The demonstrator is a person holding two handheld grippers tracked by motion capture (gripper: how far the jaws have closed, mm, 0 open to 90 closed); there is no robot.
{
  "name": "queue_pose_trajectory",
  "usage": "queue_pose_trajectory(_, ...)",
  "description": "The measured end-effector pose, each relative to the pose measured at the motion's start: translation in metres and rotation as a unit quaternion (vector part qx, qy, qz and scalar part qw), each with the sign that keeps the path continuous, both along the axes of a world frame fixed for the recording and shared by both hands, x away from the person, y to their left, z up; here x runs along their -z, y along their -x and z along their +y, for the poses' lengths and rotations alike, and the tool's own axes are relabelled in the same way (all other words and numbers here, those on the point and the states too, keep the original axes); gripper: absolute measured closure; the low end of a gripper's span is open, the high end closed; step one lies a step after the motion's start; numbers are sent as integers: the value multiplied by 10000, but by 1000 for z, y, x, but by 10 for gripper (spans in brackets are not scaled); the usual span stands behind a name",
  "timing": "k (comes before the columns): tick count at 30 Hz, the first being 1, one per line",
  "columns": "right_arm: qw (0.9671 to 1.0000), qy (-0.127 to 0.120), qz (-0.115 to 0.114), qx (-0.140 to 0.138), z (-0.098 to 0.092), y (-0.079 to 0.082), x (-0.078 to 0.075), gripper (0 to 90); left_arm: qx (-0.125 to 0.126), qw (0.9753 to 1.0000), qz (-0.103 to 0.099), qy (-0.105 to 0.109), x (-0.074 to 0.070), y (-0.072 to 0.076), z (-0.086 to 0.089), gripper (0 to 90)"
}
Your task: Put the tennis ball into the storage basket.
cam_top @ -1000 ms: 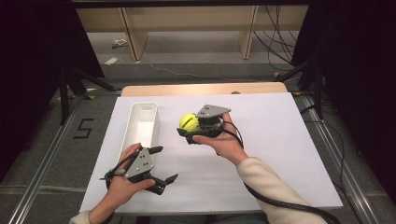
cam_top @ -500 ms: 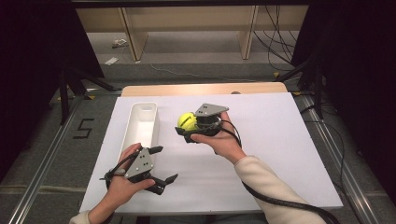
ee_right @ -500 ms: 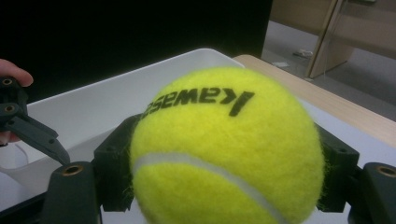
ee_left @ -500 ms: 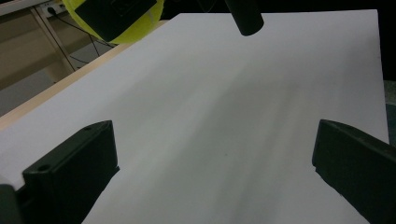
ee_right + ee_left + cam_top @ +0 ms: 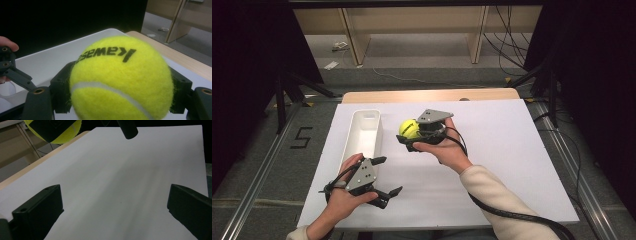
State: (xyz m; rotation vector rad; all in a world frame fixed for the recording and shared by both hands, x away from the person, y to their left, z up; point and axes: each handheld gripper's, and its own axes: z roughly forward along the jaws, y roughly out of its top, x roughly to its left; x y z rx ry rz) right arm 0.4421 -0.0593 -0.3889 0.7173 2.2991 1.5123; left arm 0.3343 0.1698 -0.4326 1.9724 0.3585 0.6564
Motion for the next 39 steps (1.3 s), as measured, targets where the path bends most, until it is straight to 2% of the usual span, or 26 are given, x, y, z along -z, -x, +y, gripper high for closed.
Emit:
queue_pose_trajectory(1,10000,3,-5,0,0,0,0,263,169,9998,-14,-64,-1,-2,0,0)
queue_pose_trajectory(3,10000,6,-7,-5,1,-1,0,263,122,9999,19,-31,0,-1,0,0)
queue_pose_trajectory(7,10000,12,-15,-18,3,-1,-2,263,167,9998,-44,-82,-1,-2,0,0)
queue_pose_trajectory(8,10000,15,-3,-16,4,-1,-2,263,5,9965,719,437,6,9,-6,0)
queue_pose_trajectory(39,9999,59,-7,-92,18,-5,-4,263,-8,9964,719,459,6,9,-5,0)
